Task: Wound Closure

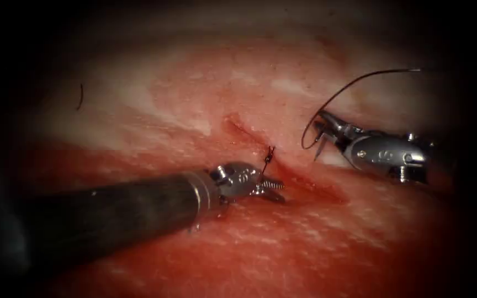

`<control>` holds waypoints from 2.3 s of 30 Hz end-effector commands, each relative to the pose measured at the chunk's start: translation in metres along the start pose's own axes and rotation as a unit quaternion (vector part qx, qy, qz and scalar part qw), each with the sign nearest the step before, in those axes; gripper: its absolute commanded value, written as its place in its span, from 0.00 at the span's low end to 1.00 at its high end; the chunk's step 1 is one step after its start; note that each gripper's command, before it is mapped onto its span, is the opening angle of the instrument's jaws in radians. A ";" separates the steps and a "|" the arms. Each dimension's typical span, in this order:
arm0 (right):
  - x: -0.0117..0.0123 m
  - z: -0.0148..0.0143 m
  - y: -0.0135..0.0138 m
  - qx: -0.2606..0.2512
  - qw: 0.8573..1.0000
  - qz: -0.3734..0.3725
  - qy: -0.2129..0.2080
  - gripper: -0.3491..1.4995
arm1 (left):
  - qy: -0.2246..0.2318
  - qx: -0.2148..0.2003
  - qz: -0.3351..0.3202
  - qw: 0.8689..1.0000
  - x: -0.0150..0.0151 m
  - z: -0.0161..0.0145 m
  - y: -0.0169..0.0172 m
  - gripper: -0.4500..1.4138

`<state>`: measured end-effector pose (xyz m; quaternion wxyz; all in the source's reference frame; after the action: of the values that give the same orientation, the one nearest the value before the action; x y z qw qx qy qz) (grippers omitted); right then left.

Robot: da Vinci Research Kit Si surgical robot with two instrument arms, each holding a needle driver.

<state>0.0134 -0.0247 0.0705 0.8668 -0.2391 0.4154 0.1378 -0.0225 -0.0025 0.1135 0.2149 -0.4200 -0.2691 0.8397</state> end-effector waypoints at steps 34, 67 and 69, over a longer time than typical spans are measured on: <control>-0.0017 0.0014 -0.0040 0.018 0.995 -0.094 0.006 0.00 | 0.001 -0.002 -0.002 1.000 0.0001 0.0008 0.0004 0.28; -0.0058 -0.0009 -0.0111 0.052 0.997 -0.059 -0.025 0.00 | 0.001 -0.003 -0.002 1.000 0.0001 0.0006 0.0002 0.27; -0.0059 -0.0011 -0.0114 0.055 0.996 -0.072 -0.020 0.00 | 0.001 -0.004 -0.002 1.000 0.0000 0.0006 0.0002 0.27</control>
<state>0.0133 -0.0352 0.0773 0.8938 -0.2196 0.3869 0.0569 -0.0223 -0.0023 0.1130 0.2152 -0.4205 -0.2713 0.8386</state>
